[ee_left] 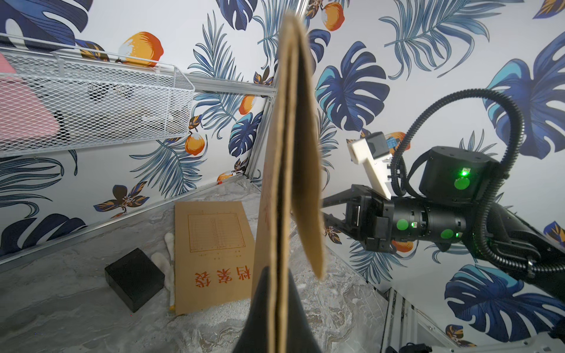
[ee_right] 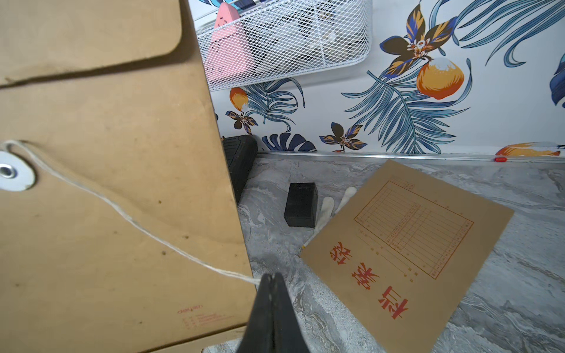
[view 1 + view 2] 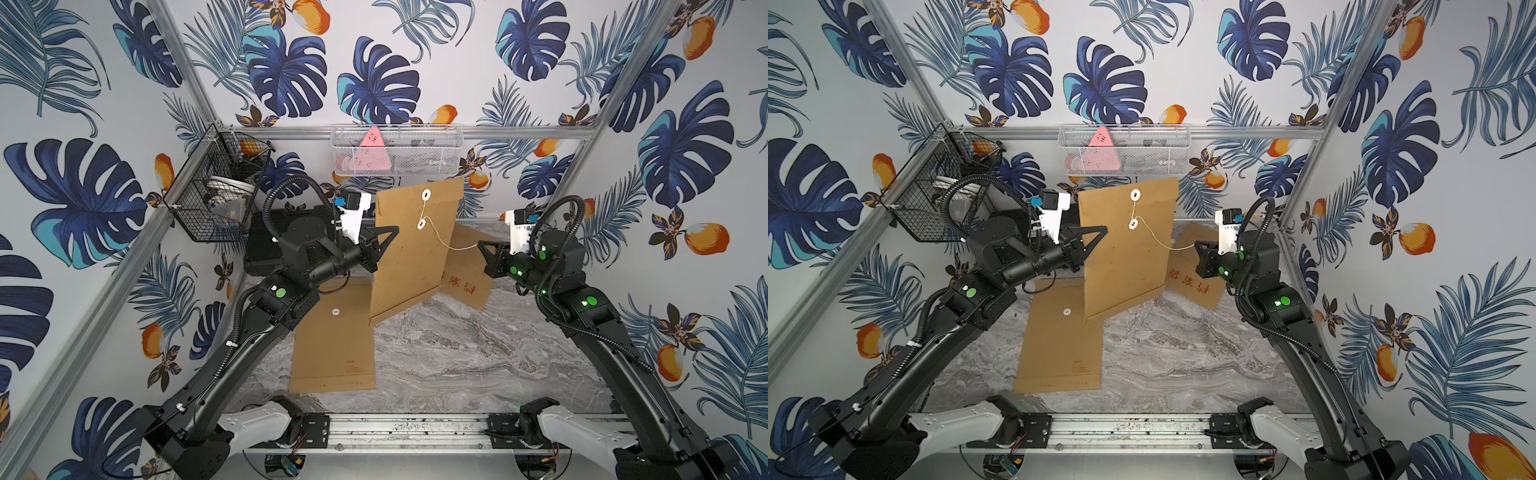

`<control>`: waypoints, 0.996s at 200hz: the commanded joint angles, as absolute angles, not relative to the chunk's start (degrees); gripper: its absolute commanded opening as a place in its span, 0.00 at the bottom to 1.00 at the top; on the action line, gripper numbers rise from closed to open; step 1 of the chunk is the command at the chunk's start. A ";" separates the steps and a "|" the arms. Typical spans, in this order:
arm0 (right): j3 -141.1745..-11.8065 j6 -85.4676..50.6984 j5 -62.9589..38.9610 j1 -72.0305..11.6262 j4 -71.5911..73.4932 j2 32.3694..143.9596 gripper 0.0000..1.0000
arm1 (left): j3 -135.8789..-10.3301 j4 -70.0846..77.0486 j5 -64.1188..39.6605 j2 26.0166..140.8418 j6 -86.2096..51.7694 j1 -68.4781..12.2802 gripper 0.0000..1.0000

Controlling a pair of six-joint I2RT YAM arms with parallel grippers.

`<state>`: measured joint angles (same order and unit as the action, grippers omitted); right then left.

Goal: Open the file bag

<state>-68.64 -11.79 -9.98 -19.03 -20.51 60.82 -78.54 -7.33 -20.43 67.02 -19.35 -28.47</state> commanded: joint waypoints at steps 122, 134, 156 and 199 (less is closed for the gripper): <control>-62.19 -13.07 -17.63 -19.09 -17.72 62.64 0.00 | -91.59 -8.64 -16.87 73.07 -13.52 -28.32 0.00; -61.60 -13.31 -18.26 -19.13 -17.33 62.75 0.00 | -91.60 -8.36 -16.95 73.10 -13.67 -28.33 0.00; -60.68 -13.47 -19.79 -19.25 -16.40 62.75 0.00 | -91.70 -8.10 -16.62 73.18 -13.62 -28.31 0.00; -60.16 -13.46 -22.66 -20.95 -14.11 62.71 0.00 | -89.99 -6.40 -14.02 73.19 -12.85 -28.31 0.00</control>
